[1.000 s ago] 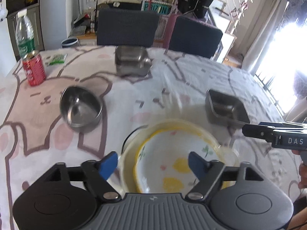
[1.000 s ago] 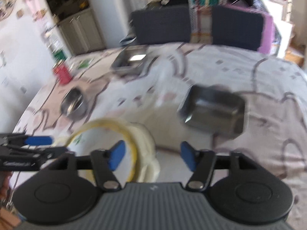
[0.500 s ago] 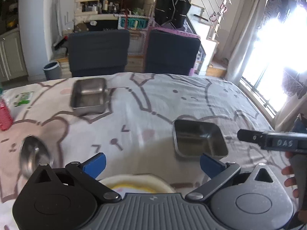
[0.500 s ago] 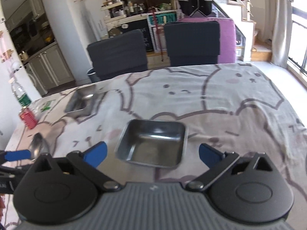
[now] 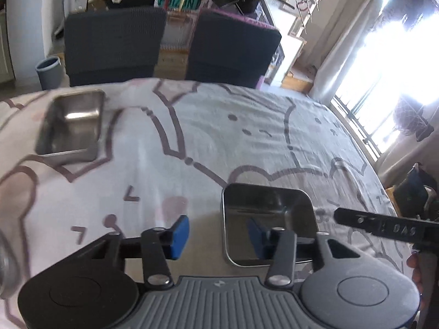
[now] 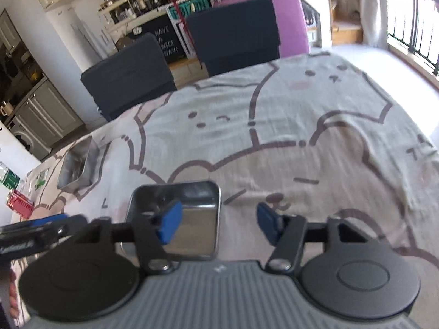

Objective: Organize plates and bowls
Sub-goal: 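Move both tools to the small square steel tray and close on its rim, then lift the small steel tray with both tools and carry it toward the stacked bowls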

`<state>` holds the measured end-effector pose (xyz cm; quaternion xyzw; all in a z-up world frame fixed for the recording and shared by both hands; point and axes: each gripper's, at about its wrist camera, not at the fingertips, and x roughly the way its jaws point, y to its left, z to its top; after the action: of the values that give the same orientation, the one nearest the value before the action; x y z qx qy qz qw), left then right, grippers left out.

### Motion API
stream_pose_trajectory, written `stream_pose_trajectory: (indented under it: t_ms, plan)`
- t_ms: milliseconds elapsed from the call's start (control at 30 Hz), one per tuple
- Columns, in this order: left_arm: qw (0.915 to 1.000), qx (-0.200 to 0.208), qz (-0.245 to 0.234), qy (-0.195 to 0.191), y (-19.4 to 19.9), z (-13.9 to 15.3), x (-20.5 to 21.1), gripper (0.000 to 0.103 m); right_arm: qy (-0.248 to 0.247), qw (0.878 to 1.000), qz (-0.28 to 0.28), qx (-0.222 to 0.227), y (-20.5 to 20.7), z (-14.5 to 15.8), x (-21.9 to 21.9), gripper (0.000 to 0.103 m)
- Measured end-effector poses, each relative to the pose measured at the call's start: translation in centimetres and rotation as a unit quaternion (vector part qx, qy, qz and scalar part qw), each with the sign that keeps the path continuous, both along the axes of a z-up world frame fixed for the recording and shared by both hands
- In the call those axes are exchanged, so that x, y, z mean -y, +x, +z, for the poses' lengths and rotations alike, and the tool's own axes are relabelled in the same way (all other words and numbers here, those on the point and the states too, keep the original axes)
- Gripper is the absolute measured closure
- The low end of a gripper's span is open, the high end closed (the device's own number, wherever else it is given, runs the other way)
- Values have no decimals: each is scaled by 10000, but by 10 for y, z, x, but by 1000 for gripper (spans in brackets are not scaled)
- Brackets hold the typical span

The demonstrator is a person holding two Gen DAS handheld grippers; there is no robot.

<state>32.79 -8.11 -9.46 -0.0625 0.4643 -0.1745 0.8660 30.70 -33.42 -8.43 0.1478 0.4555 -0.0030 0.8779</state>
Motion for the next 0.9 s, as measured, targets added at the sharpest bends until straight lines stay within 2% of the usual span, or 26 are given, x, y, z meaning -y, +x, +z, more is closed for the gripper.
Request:
stream_pose_trajectory:
  t_ms: [67,133,200,333,400,500,567,700,900]
  plan:
    - [9999,-16,-72,74,5,-6,6,63,-17,9999,97,-122,9,-8,-7,53]
    - [9999,-84,-121,64,11,-12,11,66,-68,9995,157,-247,17,-14,-13,57]
    - [9998,-163,-137,65,16,-19,15,74,-156,9990,184,-374,23,-21,-17,62]
    - [9994,-269,-150,163,24,-31,20,76,-206,9982,226,-513,30,-32,-18,68]
    - [9992,-338,-155,164,27,-36,21,85,-201,9979,204,-579,34,-38,-18,74]
    - [9990,-392,-196,102,30,-40,22,91,-233,9973,217,-654,39,-46,-18,81]
    - [9987,-442,-232,39,30,-42,22,97,-227,9969,303,-690,42,-49,-20,90]
    - [9987,-490,-129,26,27,-42,20,99,-411,9961,475,-626,42,-48,-26,91]
    - [9994,-352,-55,43,14,-28,19,99,-337,9966,659,-369,32,-32,-30,92]
